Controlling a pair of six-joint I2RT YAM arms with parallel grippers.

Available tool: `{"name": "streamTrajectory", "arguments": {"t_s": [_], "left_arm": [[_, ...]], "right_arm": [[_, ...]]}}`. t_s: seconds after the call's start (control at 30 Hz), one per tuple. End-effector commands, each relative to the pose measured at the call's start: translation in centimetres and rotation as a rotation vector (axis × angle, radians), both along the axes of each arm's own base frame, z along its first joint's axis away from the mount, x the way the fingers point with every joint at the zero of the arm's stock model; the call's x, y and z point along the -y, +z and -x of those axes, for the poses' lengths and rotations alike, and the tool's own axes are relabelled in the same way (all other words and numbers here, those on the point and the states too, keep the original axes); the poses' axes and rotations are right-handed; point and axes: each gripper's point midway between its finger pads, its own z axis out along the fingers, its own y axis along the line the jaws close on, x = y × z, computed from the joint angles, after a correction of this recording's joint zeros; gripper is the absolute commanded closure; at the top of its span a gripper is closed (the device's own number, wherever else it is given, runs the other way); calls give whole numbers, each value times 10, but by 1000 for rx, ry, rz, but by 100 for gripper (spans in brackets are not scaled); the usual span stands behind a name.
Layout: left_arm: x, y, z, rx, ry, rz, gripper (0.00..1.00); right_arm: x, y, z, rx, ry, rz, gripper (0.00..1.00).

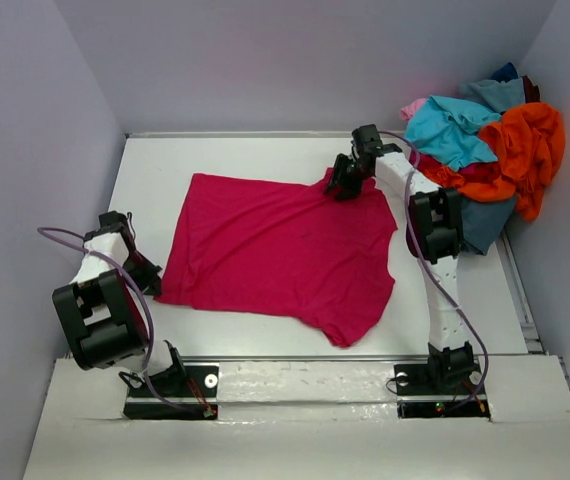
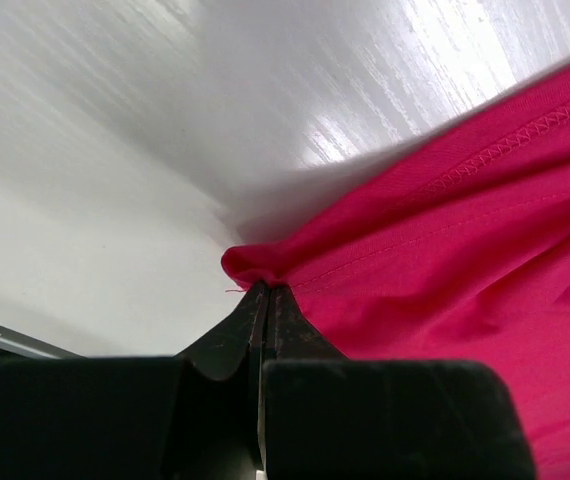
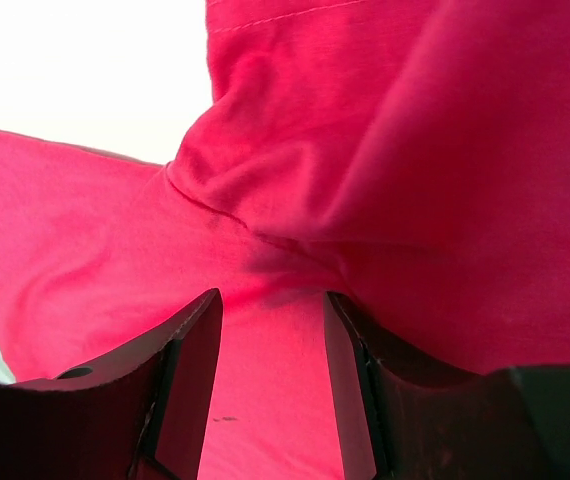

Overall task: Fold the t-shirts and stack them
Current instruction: Flatten the tshirt out

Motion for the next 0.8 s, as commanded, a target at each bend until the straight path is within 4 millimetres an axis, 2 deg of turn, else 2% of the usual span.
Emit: {"name": "streamTrajectory", "arguments": {"t_s": [0.0,0.27,0.53,0.77], "left_arm": [[-8,11,7,-7,20,-28,94],[-13,13,11,-9,53,-29,94],[-16,14,14,-8,75,-25,94],[-12,11,19,-12,94,-9,94]], "right_arm": [[37,-28,5,-64,-55,72,49],[63,-35,0,-79,-95,75,49],[72,-36,-6,-79,-102,76,49],[77,-41,-4,-97,-114,78,49]]}}
